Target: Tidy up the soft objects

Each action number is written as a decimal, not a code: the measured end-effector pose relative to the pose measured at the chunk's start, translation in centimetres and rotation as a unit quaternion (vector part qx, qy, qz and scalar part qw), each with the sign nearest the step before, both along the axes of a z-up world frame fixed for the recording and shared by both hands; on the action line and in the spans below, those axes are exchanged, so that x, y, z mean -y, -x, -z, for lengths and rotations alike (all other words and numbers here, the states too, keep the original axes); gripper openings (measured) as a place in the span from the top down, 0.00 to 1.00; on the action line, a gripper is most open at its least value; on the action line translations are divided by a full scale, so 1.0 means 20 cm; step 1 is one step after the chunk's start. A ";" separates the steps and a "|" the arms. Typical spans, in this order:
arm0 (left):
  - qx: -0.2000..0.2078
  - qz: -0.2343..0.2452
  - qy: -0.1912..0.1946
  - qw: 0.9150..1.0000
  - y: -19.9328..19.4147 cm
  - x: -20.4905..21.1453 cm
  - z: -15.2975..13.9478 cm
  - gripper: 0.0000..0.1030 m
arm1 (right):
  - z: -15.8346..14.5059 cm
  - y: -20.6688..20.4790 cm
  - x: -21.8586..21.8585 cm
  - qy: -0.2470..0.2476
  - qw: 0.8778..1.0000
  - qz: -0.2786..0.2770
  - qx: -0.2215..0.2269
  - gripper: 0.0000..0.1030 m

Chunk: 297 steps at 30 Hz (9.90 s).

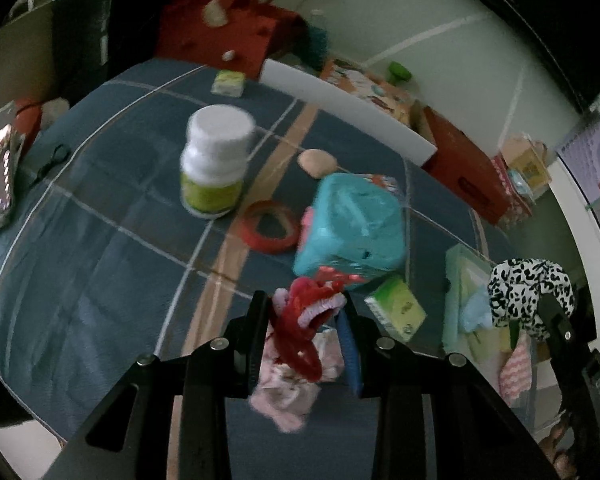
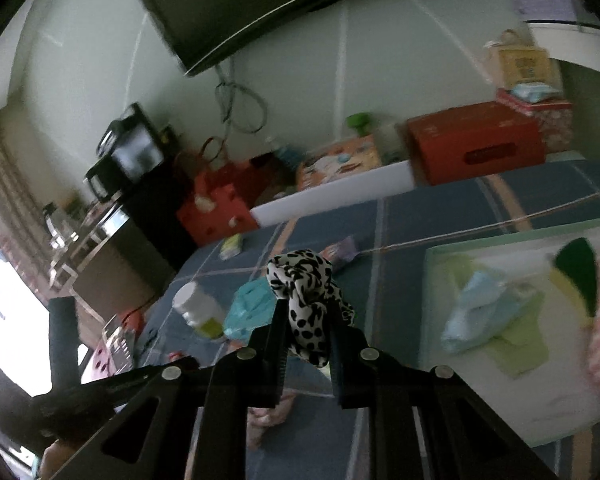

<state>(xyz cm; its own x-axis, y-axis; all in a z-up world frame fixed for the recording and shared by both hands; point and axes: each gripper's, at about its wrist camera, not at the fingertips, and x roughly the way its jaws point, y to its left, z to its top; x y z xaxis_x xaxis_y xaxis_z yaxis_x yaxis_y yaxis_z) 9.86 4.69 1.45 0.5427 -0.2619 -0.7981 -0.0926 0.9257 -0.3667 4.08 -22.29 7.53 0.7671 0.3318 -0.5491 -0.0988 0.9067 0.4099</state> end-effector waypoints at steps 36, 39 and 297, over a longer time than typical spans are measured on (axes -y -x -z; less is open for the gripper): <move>-0.009 0.315 -0.047 0.948 -0.04 1.34 0.10 0.63 | 0.21 0.11 0.80 0.007 0.958 0.258 -0.125 0.79; -0.016 0.313 -0.040 0.949 -0.05 1.33 0.13 0.57 | 0.21 0.11 0.79 0.011 0.958 0.256 -0.125 0.79; 0.023 0.098 -0.041 0.994 -0.07 0.45 -0.04 0.72 | 0.17 -0.28 0.17 0.137 0.980 0.105 -0.098 0.48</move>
